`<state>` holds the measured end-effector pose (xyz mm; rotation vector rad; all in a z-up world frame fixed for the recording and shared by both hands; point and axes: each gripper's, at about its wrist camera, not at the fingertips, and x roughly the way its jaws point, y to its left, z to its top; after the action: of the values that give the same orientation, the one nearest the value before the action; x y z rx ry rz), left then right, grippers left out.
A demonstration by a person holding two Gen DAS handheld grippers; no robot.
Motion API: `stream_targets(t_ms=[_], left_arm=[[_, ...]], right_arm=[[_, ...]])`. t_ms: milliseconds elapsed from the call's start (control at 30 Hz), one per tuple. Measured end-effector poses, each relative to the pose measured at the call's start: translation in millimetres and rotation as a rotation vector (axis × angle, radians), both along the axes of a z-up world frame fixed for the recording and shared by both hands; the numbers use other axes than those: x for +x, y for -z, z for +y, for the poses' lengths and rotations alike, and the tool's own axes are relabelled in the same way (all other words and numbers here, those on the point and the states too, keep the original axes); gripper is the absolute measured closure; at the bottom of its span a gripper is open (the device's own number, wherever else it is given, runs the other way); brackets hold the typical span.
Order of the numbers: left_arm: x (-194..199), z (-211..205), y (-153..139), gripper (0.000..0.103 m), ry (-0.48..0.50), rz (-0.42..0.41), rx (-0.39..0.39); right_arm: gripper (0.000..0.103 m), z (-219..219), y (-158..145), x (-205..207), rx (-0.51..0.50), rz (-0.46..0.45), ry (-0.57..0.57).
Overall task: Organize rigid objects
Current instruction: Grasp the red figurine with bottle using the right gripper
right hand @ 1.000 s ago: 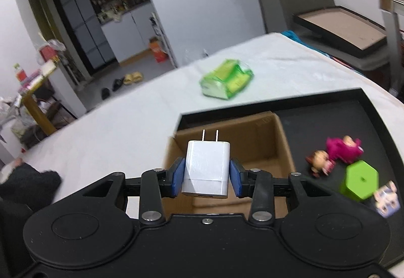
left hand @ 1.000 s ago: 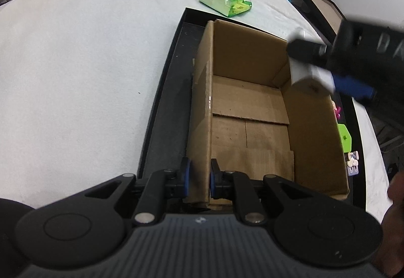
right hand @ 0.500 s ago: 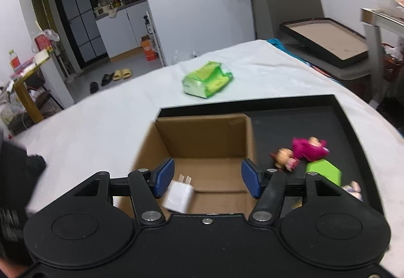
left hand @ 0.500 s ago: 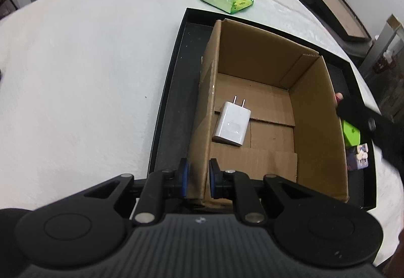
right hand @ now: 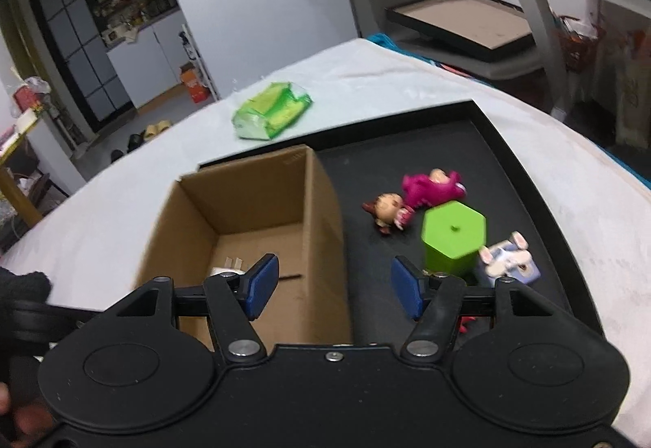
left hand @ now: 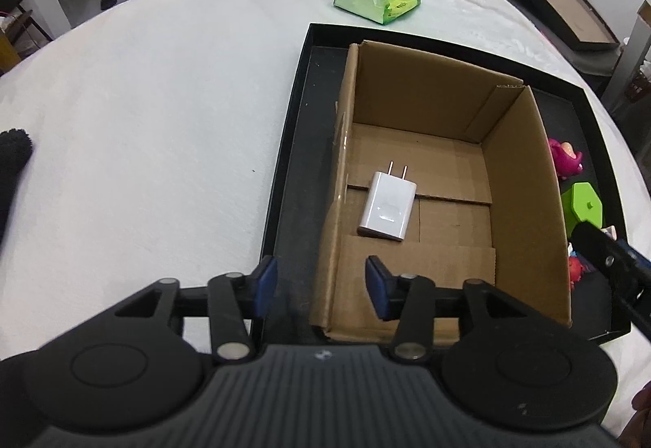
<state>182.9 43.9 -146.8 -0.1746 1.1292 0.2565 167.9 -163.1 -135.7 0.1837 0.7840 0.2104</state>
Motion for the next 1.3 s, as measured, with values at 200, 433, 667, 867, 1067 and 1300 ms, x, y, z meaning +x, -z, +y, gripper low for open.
stream_targets(t_ms=[200,433,667,867,1067,1300], left_arm=[[6,-10,4,0.053,-0.005,0.034,0.035],[11,-19,3,0.052,-0.003,0.054,0.093],[19,-29,4,0.052,0.008,0.065,0.144],[25,-31,5,0.052,-0.005,0.079,0.156],[27,-31,6,0.052,-0.017,0.079,0.164],[24,-28,6,0.052,-0.021,0.071,0.164]], right_arm=[[0.040,-14,20,4,-0.044,0.034,0.044],[0.040,-35,39,20,-0.011,0.109,0.106],[0.040,-42,63,38,-0.035,0.170,0.136],[0.040,-44,79,45,-0.031,0.217,0.133],[0.070,-40,72,41,-0.071,0.163,0.106],[0.072,-40,55,35,-0.054,0.103,0.088]])
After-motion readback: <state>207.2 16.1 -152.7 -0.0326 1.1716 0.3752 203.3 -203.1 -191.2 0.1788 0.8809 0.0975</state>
